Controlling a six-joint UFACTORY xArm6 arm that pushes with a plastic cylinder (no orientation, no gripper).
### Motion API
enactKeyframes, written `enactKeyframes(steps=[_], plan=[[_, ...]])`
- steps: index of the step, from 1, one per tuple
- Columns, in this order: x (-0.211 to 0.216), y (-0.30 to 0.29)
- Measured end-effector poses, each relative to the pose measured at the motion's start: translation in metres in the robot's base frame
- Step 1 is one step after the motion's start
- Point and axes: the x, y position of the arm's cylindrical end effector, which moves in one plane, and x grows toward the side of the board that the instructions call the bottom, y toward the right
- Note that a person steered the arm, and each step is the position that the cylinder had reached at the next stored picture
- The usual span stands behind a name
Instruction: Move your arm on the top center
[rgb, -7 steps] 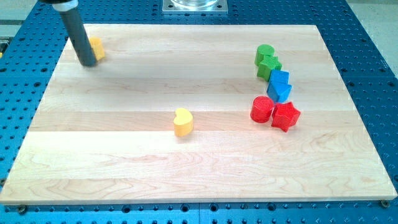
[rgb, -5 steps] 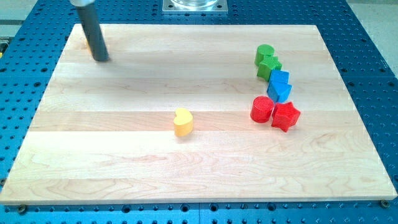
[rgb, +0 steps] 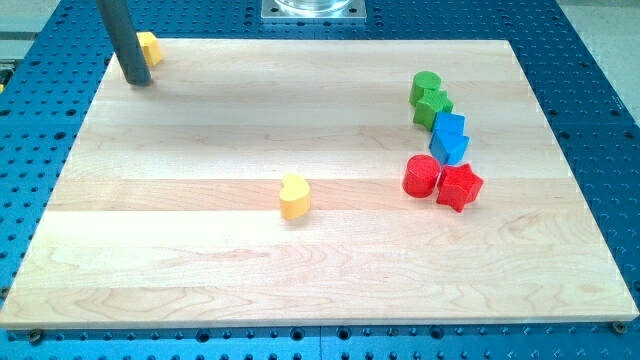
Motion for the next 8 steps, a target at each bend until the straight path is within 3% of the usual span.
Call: enactKeyframes(steps=[1,3,5,8], plan=[[0.001,0.018],[0.000,0.109],[-0.028,0.270],[-0.046,0.280]])
